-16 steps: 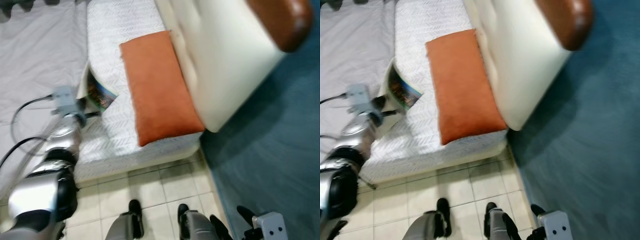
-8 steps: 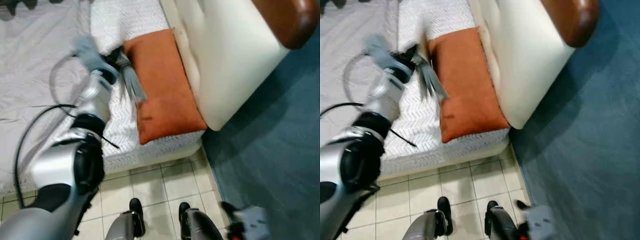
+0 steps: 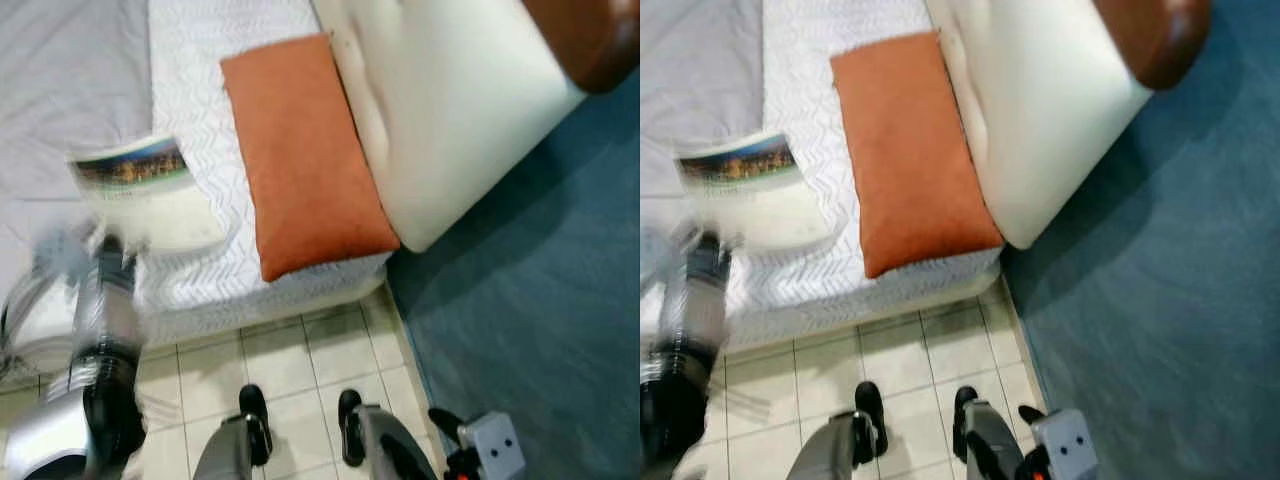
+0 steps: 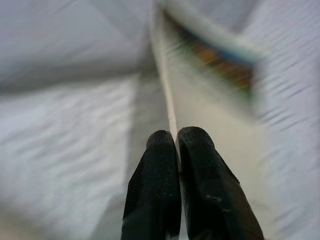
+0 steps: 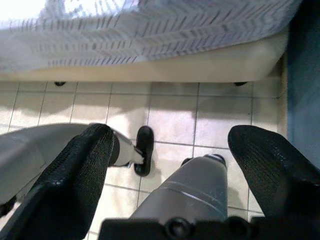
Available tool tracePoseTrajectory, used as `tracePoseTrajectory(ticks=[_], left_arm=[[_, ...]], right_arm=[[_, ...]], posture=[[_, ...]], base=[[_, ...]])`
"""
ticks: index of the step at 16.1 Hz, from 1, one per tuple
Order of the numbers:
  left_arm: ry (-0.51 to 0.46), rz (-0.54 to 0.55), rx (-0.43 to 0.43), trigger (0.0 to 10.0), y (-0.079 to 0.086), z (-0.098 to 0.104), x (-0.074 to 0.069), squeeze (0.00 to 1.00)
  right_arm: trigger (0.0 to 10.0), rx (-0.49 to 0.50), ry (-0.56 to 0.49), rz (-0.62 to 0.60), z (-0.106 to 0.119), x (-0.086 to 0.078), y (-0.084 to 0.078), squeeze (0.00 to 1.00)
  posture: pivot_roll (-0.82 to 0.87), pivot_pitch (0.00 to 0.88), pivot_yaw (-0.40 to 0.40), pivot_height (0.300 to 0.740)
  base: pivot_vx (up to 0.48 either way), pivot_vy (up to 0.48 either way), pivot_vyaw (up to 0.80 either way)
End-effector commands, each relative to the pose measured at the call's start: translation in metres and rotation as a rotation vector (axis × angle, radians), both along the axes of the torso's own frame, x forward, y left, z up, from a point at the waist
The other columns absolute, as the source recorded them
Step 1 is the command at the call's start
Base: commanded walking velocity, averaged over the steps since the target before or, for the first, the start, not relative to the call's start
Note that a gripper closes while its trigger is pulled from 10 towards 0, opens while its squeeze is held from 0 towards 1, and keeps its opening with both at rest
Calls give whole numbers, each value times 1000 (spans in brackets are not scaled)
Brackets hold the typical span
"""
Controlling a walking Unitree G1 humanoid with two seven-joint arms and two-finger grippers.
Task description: Clean up the room
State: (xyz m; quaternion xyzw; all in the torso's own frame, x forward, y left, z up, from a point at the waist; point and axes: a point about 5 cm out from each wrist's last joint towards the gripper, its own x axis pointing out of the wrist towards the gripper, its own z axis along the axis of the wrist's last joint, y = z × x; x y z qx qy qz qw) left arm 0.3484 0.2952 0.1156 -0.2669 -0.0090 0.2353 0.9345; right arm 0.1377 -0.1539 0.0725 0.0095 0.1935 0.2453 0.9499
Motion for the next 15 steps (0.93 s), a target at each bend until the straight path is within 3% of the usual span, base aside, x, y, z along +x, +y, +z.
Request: tracePoseTrajectory(ticks=[1, 3, 6, 7, 10, 11, 15], left_arm=[[120, 5, 19, 10000, 2, -24, -14, 0], [217, 5, 59, 10000, 4, -39, -23, 0], [270, -55, 142, 10000, -8, -37, -16, 0], [264, -88, 127, 10000, -27, -34, -5, 0], [221, -171, 55, 10000, -61, -29, 10, 0], [207, -249, 51, 10000, -86, -23, 20, 0], [184, -334, 75, 10000, -104, -13, 28, 0]], right_arm=[[10000, 1, 51, 25, -5, -9, 2, 0], [10000, 1, 53, 33, -5, -7, 3, 0], [10000, 2, 49, 37, -5, -4, 5, 0], [10000, 4, 53, 36, -5, -8, 7, 0], [10000, 6, 59, 25, -2, -16, 9, 0], [10000, 11, 63, 10, 1, -23, 13, 0], [10000, 21, 76, -8, 1, -33, 18, 0]], posture=[[-367, 505, -77, 740], [-362, 506, -81, 740], [-363, 511, -76, 740], [-374, 517, -71, 740], [-411, 535, -68, 740], [-438, 552, -60, 740], [-452, 571, -37, 740]], base=[[0, 0, 0], [0, 0, 0], [0, 0, 0], [0, 0, 0], [0, 0, 0], [0, 0, 0], [0, 0, 0]])
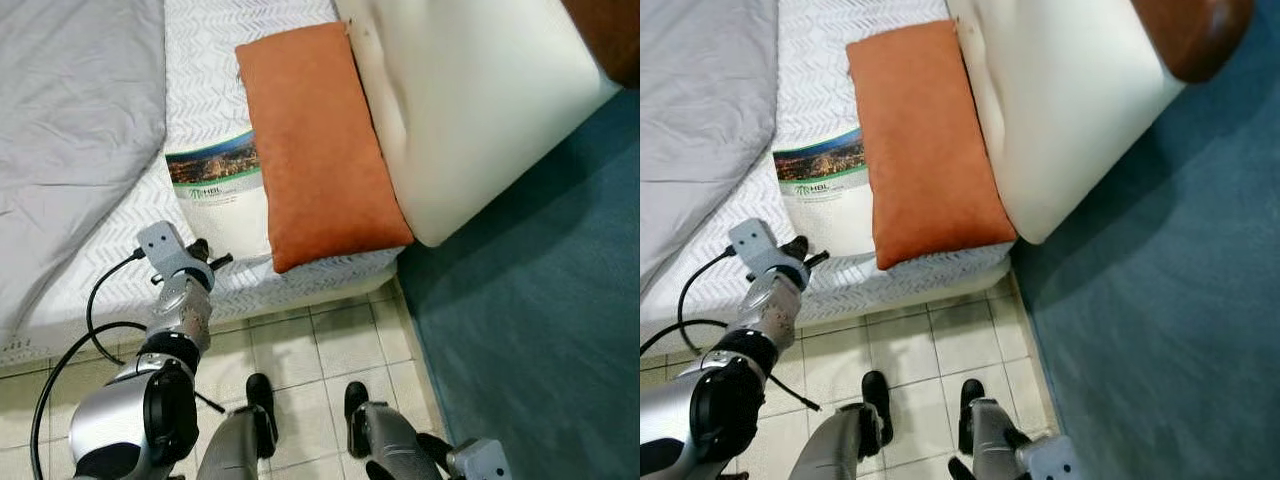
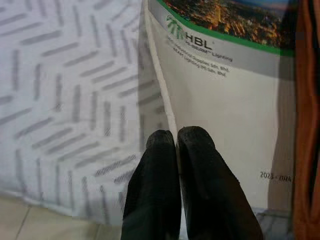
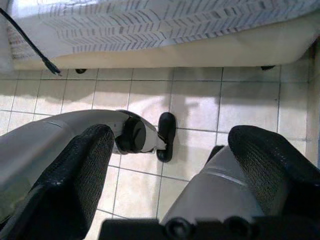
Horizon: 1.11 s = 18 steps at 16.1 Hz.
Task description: Clean up the room
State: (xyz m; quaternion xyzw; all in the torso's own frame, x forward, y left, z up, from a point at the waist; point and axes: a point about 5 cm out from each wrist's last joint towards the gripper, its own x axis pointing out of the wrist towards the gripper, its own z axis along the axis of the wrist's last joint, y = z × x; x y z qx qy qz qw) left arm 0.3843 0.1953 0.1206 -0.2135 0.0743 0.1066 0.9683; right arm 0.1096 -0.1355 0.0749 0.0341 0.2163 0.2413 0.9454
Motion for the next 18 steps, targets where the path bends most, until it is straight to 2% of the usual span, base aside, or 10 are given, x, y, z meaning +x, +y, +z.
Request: tracePoseTrajectory(ticks=[1, 4, 6, 8, 9, 11, 16, 17, 18], left_arm=[[69, -69, 27, 10000, -10, -15, -5, 0], [96, -65, 94, 10000, -7, -15, -5, 0], [137, -25, 154, 10000, 8, -21, -11, 0], [146, 49, 180, 10000, 31, -21, -16, 0], [150, 57, 188, 10000, 35, -22, -17, 0], [165, 46, 219, 10000, 35, -25, -18, 0], [149, 60, 177, 10000, 28, -21, -15, 0], [151, 62, 171, 10000, 26, -22, -15, 306], [151, 61, 167, 10000, 24, -22, -14, 1000]], right_arm=[[10000, -12, 26, -7, -1, -8, 1, 0], [10000, -15, 29, -36, -3, -8, 0, 0], [10000, -13, 23, -44, -2, -6, 1, 0], [10000, -13, 21, -49, -3, -7, 1, 0], [10000, -12, 23, -48, -3, -7, 1, 0], [10000, -11, 31, -38, -5, -8, 1, 0], [10000, -22, 31, -27, -6, -6, -2, 0], [10000, -24, 31, -26, -6, -6, -3, 0], [10000, -25, 30, -26, -6, -5, -3, 0]], posture=[[-453, 575, -22, 740], [-438, 575, -3, 740], [-433, 574, 1, 740], [-430, 571, 2, 740], [-413, 568, 0, 740], [-409, 569, -7, 740], [-416, 566, -22, 740], [-421, 565, -24, 740], [-423, 565, -25, 740]], base=[[0, 0, 0], [0, 0, 0], [0, 0, 0], [0, 0, 0], [0, 0, 0], [0, 0, 0], [0, 0, 0], [0, 0, 0], [0, 0, 0]])
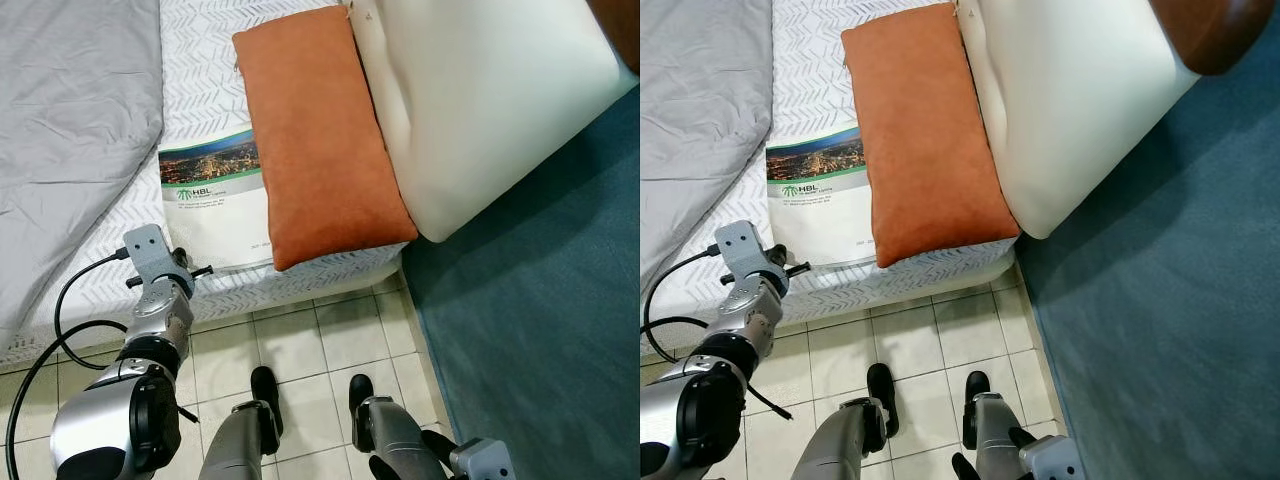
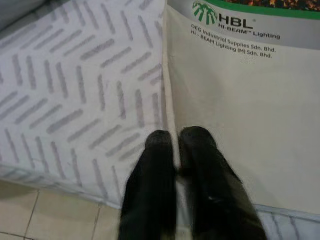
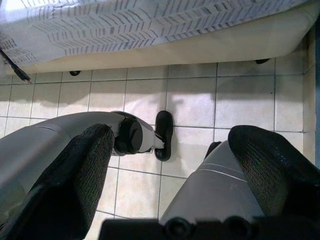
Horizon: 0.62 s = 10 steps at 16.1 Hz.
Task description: Clean up the room
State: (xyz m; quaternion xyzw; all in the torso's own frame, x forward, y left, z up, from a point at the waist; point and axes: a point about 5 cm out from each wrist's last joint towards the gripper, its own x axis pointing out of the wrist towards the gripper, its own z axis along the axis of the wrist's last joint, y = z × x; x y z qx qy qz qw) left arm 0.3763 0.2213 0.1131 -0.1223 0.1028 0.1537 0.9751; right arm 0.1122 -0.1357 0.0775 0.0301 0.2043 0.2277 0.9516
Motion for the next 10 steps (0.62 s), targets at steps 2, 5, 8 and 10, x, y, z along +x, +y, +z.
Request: tracePoseTrajectory(ticks=[2, 5, 8, 10], left_arm=[[46, -2, -36, 10000, -6, -12, -4, 1000], [28, -1, -59, 10000, -8, -11, -3, 1000], [39, 0, 28, 10000, 9, -13, -9, 1000], [28, 10, 131, 10000, 41, -6, -16, 1000]], right_arm=[[10000, -17, 56, 4, -8, -8, -2, 0], [10000, -17, 53, 7, -10, -4, -3, 0], [10000, -9, 39, -1, -15, 8, -2, 0], [10000, 22, 18, -12, -18, 23, -1, 0]], posture=[[-421, 563, -26, 740], [-409, 547, -20, 740], [-374, 492, 7, 740], [-305, 418, 30, 740]], base=[[0, 0, 0], [0, 0, 0], [0, 0, 0], [0, 0, 0]])
